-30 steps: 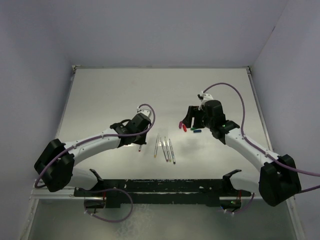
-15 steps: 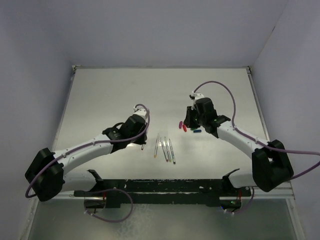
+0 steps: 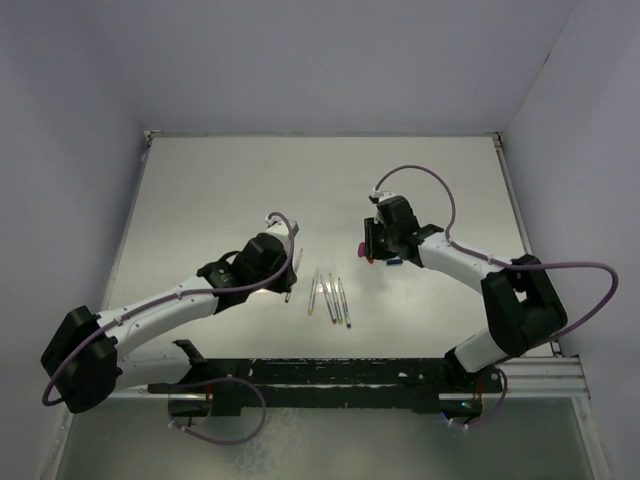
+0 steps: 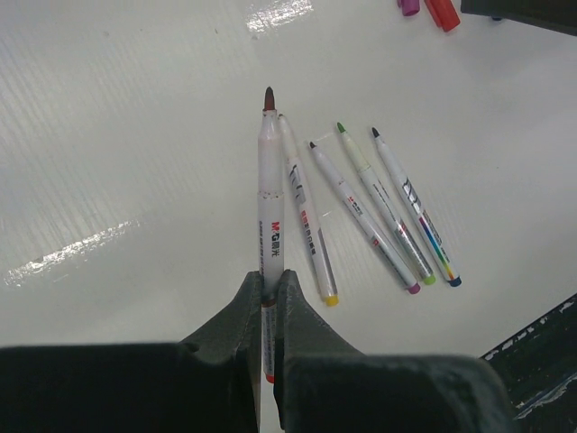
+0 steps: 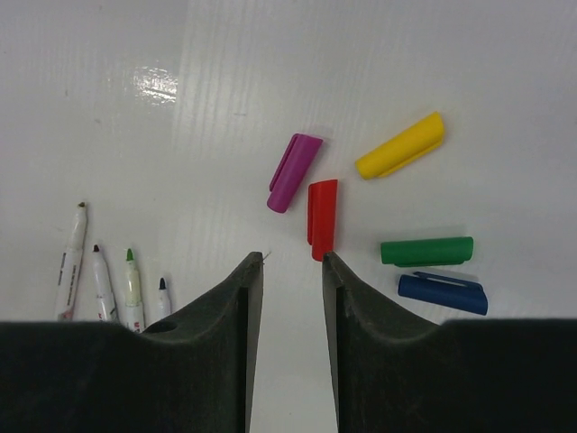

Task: Insert the pens into the pen caps

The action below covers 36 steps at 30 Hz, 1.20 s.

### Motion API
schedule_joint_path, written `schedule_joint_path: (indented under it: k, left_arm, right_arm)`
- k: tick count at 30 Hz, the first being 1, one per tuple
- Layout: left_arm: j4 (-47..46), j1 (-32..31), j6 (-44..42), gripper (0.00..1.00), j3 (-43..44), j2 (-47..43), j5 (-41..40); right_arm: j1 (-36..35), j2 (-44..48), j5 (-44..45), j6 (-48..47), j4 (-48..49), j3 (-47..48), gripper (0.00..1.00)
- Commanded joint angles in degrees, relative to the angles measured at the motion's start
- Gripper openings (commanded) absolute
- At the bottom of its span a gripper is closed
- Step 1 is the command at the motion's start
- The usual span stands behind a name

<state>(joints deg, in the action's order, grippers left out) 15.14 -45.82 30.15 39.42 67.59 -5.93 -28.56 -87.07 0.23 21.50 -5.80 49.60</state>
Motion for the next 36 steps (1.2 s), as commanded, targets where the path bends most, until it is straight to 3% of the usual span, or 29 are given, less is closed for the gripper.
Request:
schedule_joint_path:
  k: [1,36]
  left_arm:
    - [-5.1,-0.2,-1.2,0.00,-1.5,-3.5,1.7]
    - [-6.3,-0.2,-3.6,0.00,-1.3,-0.3,4.2]
  right_arm:
    - [-0.3,-0.7,1.7,1.1,-0.4,2.3,0.36]
    - [-0.4,-8.0,5.1,0.3,-0.5,5.3,0.36]
